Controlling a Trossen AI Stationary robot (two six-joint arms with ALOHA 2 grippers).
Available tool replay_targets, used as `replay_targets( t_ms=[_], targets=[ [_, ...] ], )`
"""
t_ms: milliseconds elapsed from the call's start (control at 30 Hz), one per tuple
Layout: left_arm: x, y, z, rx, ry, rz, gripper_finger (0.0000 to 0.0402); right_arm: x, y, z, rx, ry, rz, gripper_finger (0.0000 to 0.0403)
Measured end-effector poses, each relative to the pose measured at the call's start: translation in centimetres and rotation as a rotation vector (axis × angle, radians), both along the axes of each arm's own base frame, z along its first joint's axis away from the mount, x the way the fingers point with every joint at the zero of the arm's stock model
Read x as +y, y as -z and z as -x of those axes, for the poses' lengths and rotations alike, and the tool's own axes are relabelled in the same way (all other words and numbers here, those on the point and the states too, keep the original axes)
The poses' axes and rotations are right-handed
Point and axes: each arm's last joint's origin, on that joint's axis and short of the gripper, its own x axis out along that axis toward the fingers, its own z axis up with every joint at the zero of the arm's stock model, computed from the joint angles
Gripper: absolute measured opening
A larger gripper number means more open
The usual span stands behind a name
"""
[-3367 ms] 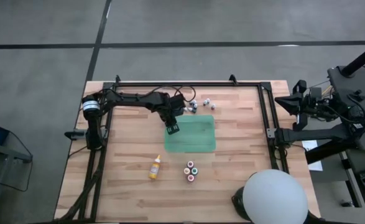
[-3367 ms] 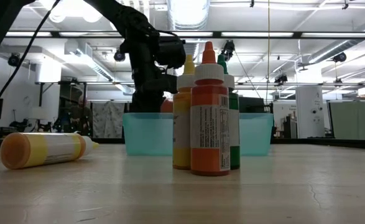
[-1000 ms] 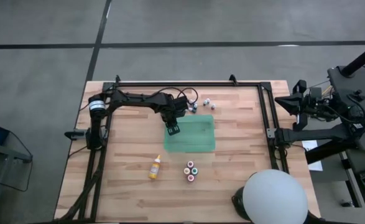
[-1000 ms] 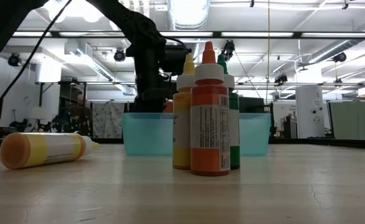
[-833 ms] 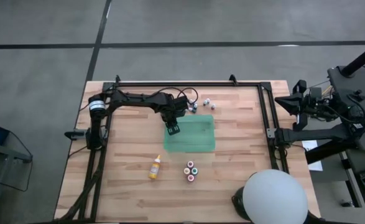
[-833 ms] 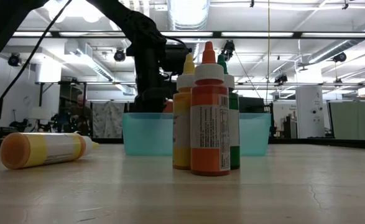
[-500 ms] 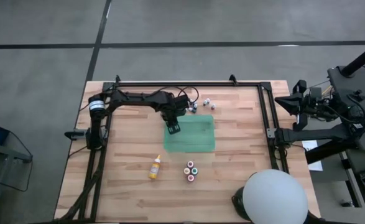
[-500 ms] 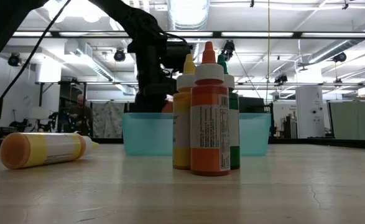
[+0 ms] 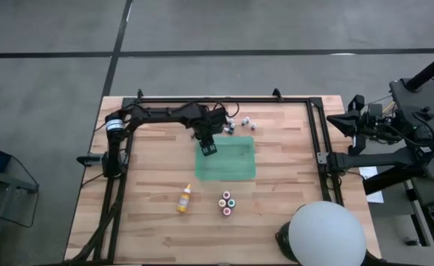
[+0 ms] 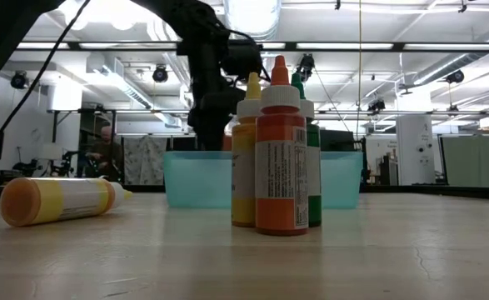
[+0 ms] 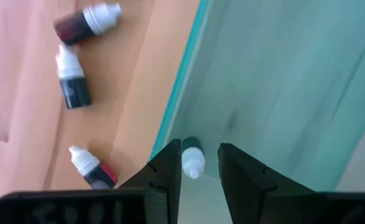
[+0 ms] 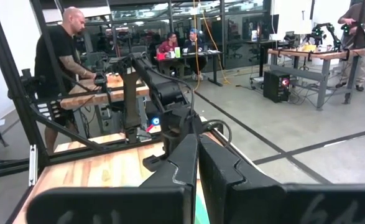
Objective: Pick & Place food coloring
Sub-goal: Put the green food coloring bottle into the green container
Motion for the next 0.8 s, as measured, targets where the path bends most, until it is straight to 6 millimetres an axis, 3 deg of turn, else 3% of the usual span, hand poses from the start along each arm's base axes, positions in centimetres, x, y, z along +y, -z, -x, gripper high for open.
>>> replay_targets(
  t_ms=[500,800],
  targets=[
    [0.2,-3.7,-0.4,-0.037,0.053,-0.014,0.0078,0.0,0.0,0.0,0.000,0.000,0.000,0.0009],
    [0.4,-4.2,-0.5,-0.056,0.065,-0.021,0.0005,0.0,0.0,0.0,0.000,0.000,0.000,0.0009]
  ],
)
